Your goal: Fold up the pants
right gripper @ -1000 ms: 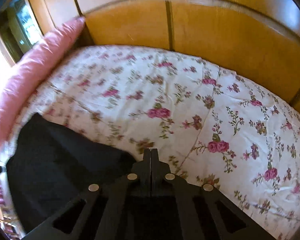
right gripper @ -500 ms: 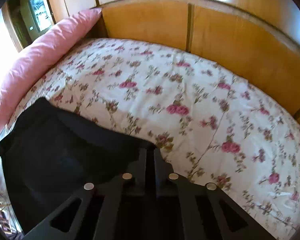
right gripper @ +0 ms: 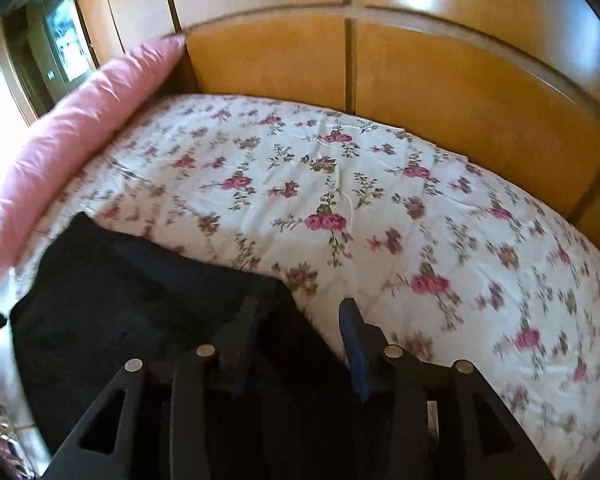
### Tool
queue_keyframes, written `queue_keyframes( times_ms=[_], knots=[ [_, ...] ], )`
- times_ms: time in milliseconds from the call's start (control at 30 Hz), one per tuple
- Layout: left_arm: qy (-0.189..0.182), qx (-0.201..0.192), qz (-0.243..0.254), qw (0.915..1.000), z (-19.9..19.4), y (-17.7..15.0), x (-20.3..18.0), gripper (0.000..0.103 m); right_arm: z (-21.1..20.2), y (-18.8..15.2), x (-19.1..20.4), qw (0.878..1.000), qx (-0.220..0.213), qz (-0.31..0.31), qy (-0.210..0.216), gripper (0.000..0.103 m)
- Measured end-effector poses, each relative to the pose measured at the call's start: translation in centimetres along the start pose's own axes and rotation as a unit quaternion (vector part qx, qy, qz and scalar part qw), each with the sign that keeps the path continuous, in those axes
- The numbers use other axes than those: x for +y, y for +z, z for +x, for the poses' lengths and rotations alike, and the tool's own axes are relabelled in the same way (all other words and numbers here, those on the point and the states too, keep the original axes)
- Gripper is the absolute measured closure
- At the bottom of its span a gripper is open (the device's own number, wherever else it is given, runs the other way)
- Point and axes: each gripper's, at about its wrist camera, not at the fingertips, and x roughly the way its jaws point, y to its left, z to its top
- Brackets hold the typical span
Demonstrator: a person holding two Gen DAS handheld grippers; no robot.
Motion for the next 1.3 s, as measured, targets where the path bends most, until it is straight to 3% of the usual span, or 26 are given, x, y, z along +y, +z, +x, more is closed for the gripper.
queue_keyframes(
  times_ms=[133,267,400,433,500,567,700,833,867,900,933,1067,1167,1300],
  knots=[
    [-0.039,-0.023,0.048,0.9978,-0.7,-0.1,-3.1,0.08,-3.4,-3.5,0.1,1.0,0.003,-0.007,0.024,0.056],
    [-0.08,0.009,0.111,0.9906,1.1,-1.3,-7.6,0.08,-6.4,-8.6,0.8,0.998,0.026,-0.023,0.053,0.052],
    [-0.106,0.075,0.156,0.9791,3.0,-4.4,-10.5,0.08,-8.5,-14.5,0.3,0.998,0.051,-0.033,-0.002,0.052],
    [-0.098,0.086,0.17,0.9769,3.4,-5.5,-10.9,0.08,-9.2,-15.8,-0.2,0.998,0.048,-0.03,-0.017,0.052],
    [-0.083,0.064,0.193,0.9755,2.8,-6.6,-11.5,0.081,-10.8,-18.1,-1.8,0.998,0.036,0.002,-0.048,0.051],
    [-0.088,0.066,0.198,0.9741,2.5,-6.4,-12.0,0.081,-12.7,-19.8,-4.3,0.996,0.019,0.073,-0.046,0.049],
    [-0.137,0.054,0.176,0.9732,1.5,-4.8,-13.5,0.079,-17.4,-23.0,-9.5,0.978,-0.038,0.204,-0.032,0.049],
    [-0.173,0.039,0.226,0.9579,0.7,-4.9,-17.7,0.076,-22.7,-27.7,-16.3,0.932,-0.092,0.342,-0.079,0.049],
    [-0.179,0.043,0.236,0.9541,0.7,-5.1,-18.7,0.076,-24.5,-29.9,-18.7,0.909,-0.106,0.391,-0.1,0.049],
    [-0.186,0.048,0.245,0.9504,0.9,-5.3,-19.7,0.076,-25.4,-31.1,-20.2,0.895,-0.115,0.417,-0.112,0.05],
    [-0.193,0.053,0.254,0.9462,1.1,-5.6,-20.8,0.076,-27.0,-33.3,-22.1,0.87,-0.131,0.458,-0.13,0.052],
    [-0.214,0.067,0.283,0.9325,1.5,-7.0,-24.3,0.076,-30.7,-39.1,-26.9,0.796,-0.171,0.557,-0.165,0.06],
    [-0.222,0.077,0.302,0.9241,1.7,-8.1,-26.6,0.076,-31.5,-40.3,-28.5,0.773,-0.198,0.581,-0.157,0.06],
    [-0.226,0.096,0.319,0.9153,2.1,-9.5,-27.9,0.076,-30.1,-39.1,-29.8,0.773,-0.202,0.583,-0.148,0.06]
  ],
)
